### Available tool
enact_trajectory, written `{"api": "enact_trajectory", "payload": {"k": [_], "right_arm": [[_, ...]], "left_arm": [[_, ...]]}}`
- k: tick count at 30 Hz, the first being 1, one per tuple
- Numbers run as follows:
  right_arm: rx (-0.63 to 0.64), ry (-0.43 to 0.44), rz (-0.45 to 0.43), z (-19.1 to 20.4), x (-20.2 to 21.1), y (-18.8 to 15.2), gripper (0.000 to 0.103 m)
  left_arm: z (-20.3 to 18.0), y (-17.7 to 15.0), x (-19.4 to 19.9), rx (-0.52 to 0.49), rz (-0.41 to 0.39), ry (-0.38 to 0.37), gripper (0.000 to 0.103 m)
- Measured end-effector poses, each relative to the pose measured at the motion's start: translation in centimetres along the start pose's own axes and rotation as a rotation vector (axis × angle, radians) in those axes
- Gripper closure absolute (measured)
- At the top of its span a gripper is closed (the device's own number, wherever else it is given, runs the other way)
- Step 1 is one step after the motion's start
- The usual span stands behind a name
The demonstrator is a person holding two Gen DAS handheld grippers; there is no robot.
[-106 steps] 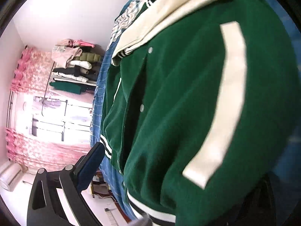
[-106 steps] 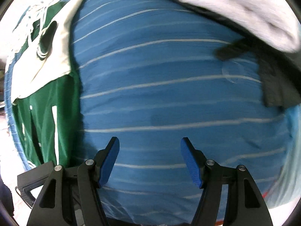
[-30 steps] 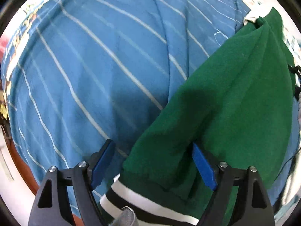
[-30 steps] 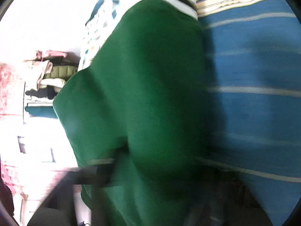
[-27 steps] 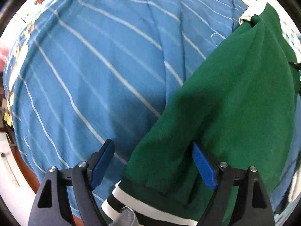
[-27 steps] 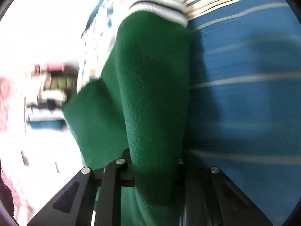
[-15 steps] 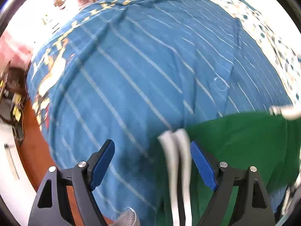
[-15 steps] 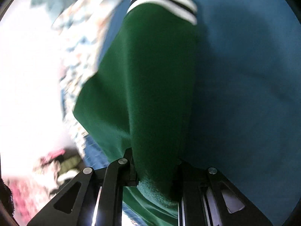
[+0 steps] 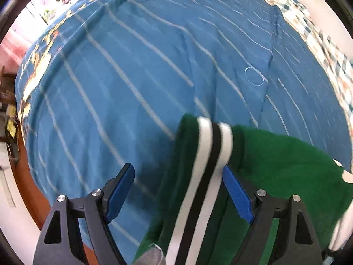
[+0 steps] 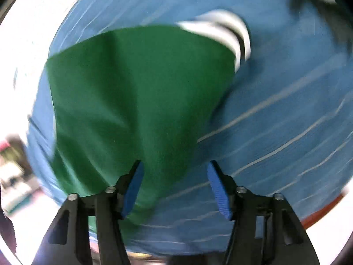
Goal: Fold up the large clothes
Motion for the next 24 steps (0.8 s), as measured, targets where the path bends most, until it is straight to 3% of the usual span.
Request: {"api": "enact_trajectory", "payload": {"k": [2,4,6,8,10,11,12,13,14,15,18,20,23,24], "right_arm": [[0.111,-0.04,-0.059,2.0,2.0,1.4,0.03],[0.214,-0.026,-0.122,4.7,3.6,3.4,0.02],[0.345,0.004,-0.205,9.6,4.4,6.8,0.018],[0.453,0.016,-0.225,15.4,3.3,9.5,0.018],[0.523,0.055,-0.165,17.1,1.3,12.9,0.019],[0.531,0.089,-0.102,19.2,0.3,15.4,0.021],[0.522,0.151,-0.001,19.9,-1.6,16.4,0.057],[0.504,0.159,0.079,21.0,-2.6,16.9,0.095],[0.49,0.138,0.106,21.4,-3.2,16.9,0.096],[0.477,0.15,0.065,22.7,-3.2,16.3,0.096],[0.38,0.217,-0.037,21.5,-0.3,16.1,0.096],[0.35,0.129,-0.08,20.2,0.0,16.5,0.096],[0.314,-0.02,0.012,20.1,-3.4,17.2,0.092],[0.325,-0.076,0.014,20.3,-3.5,17.1,0.084]], "left_arm": [[-0.7,0.7,0.1,-0.028,-0.028,0.009,0.021],[-1.1,1.1,0.3,-0.048,-0.046,0.007,0.021],[-1.3,1.5,0.1,-0.056,-0.044,0.008,0.021],[-1.5,1.6,-0.1,-0.066,-0.043,0.019,0.021],[-1.8,1.8,-0.1,-0.079,-0.05,0.031,0.021],[-1.9,1.8,-0.1,-0.086,-0.052,0.038,0.021],[-2.1,1.8,-0.1,-0.089,-0.051,0.043,0.021],[-2.1,1.8,-0.1,-0.089,-0.052,0.041,0.021],[-2.2,1.9,0.0,-0.088,-0.052,0.042,0.021],[-2.2,1.9,0.0,-0.088,-0.05,0.041,0.021],[-2.5,1.2,0.2,-0.092,-0.046,0.026,0.021],[-2.7,0.8,0.0,-0.107,-0.045,0.034,0.021],[-2.9,0.7,0.2,-0.1,-0.038,0.058,0.021],[-2.6,0.6,0.6,-0.084,-0.041,0.065,0.021]]}}
Point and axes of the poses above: each gripper's, at about its wrist camera, not at the fingertips, and x roughly against the way its jaws point, z to its left, y to its top, the point moved 1 cm from there along -x, roughly the way its jaws point, and after that the axes turned 2 degrees about z, right-handed, at the moved point
